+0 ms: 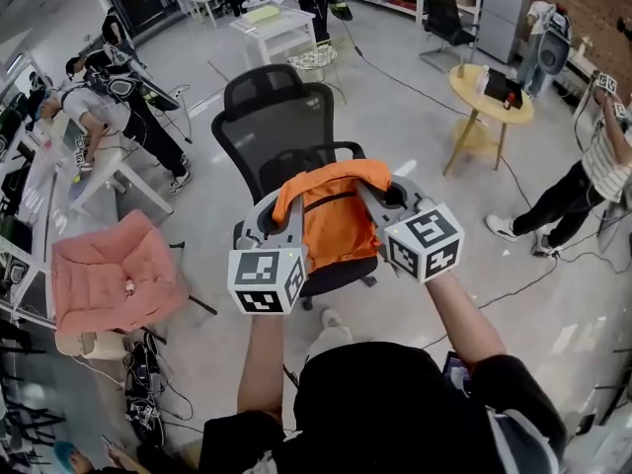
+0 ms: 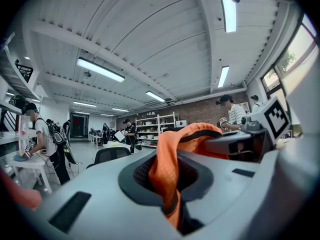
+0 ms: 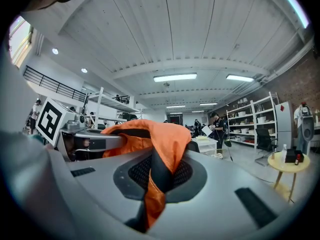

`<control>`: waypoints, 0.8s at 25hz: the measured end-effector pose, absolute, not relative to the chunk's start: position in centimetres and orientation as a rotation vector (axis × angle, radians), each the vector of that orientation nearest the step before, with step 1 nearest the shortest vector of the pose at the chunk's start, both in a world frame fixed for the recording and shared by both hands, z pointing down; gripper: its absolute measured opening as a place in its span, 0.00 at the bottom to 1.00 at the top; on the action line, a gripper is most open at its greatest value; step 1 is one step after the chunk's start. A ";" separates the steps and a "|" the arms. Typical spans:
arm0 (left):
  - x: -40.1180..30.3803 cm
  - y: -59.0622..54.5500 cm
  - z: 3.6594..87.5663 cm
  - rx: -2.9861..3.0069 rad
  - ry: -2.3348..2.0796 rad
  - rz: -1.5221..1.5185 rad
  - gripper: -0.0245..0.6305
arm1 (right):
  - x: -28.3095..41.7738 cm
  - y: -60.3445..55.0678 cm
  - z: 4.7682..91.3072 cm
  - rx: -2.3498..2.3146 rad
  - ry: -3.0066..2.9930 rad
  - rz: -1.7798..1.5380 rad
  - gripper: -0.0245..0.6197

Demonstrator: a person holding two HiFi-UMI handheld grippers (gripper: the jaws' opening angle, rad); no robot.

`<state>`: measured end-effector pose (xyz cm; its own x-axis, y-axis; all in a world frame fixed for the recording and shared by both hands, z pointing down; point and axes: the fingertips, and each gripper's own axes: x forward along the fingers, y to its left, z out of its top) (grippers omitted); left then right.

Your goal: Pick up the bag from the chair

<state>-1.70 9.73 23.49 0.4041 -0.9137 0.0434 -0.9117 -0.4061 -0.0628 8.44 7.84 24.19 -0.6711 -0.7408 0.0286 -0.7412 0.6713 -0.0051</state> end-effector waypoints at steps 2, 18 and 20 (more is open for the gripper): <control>-1.6 9.8 23.5 -2.608 1.697 -0.107 0.09 | 8.5 7.9 24.2 1.265 -2.851 0.024 0.06; -1.7 10.0 23.7 -2.601 1.711 -0.118 0.09 | 8.4 7.9 24.4 1.249 -2.868 0.037 0.06; -1.7 10.0 23.8 -2.601 1.714 -0.118 0.09 | 8.4 7.9 24.4 1.247 -2.869 0.037 0.06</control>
